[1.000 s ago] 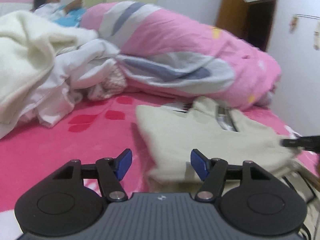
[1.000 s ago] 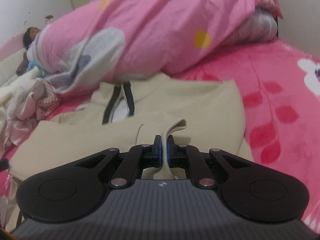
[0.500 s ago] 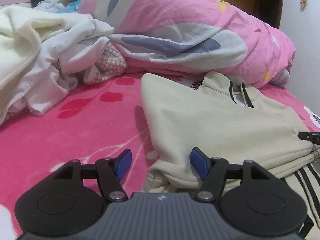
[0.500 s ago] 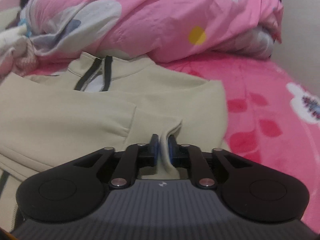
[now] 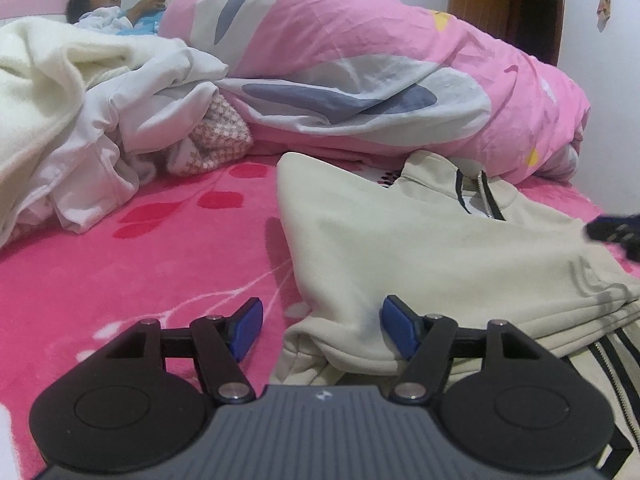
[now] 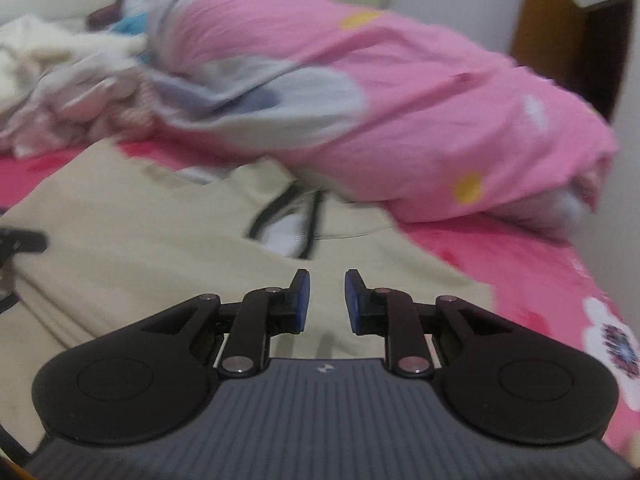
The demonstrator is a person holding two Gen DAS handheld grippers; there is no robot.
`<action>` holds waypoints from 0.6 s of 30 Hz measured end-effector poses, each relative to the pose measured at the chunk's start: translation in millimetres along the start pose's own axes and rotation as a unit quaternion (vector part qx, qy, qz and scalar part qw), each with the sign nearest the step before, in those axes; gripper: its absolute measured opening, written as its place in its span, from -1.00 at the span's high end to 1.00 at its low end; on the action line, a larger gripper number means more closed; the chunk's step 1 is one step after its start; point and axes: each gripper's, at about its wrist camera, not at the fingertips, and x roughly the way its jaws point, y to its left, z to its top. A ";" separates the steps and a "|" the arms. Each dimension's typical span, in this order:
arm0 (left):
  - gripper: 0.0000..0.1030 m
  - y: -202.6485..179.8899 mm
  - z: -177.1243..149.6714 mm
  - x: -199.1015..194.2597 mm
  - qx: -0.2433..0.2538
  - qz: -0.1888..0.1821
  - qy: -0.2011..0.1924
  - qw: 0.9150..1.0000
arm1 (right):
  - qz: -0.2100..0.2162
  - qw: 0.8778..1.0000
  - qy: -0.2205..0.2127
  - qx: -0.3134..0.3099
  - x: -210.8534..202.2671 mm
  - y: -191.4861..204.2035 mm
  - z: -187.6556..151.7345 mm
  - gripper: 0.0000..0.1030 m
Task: Fold clothes
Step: 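Lower the folded hem onto the jacket and open the right tool, then grasp the jacket fabric again with the right tool and lift it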
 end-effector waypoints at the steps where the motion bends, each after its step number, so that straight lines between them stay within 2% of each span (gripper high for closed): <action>1: -0.31 1.1 -0.5 -1.2 -0.001 -0.004 -0.002 1.000 | 0.001 1.000 0.014 -0.005 8.1 2.5 -2.5 0.65; 3: -0.32 3.8 -1.8 -4.2 -0.001 -0.013 -0.004 1.000 | -0.009 0.998 0.067 0.004 30.8 -5.8 -17.9 0.66; 4: -0.32 5.1 -2.4 -5.7 -0.001 -0.018 -0.006 1.000 | -0.006 0.997 0.076 0.020 37.6 -13.2 -26.4 0.66; 5: -0.32 6.4 -3.0 -7.2 -0.002 -0.023 -0.007 1.000 | 0.002 0.997 0.064 0.042 36.1 -20.7 -30.6 0.66; 7: -0.32 9.8 -4.2 -9.5 -0.005 -0.032 -0.009 0.999 | 0.006 0.995 0.069 0.073 32.9 -30.5 -28.3 0.66; 10: -0.34 17.3 -3.5 -8.5 -0.024 -0.041 -0.006 0.999 | 0.000 0.993 0.073 0.098 23.4 -33.4 -19.3 0.63; 12: -0.34 20.3 -3.1 -11.0 -0.031 -0.043 -0.015 0.998 | -0.013 0.989 0.062 0.137 11.5 -43.2 -18.0 0.57; 14: -0.34 21.7 -2.7 -16.2 -0.031 -0.043 -0.033 0.998 | -0.025 0.981 0.049 0.186 -1.7 -57.3 -18.7 0.51; 18: -0.34 16.2 -2.3 -29.1 -0.015 -0.046 -0.080 0.996 | -0.026 0.955 0.046 0.292 -15.7 -94.4 -30.9 0.40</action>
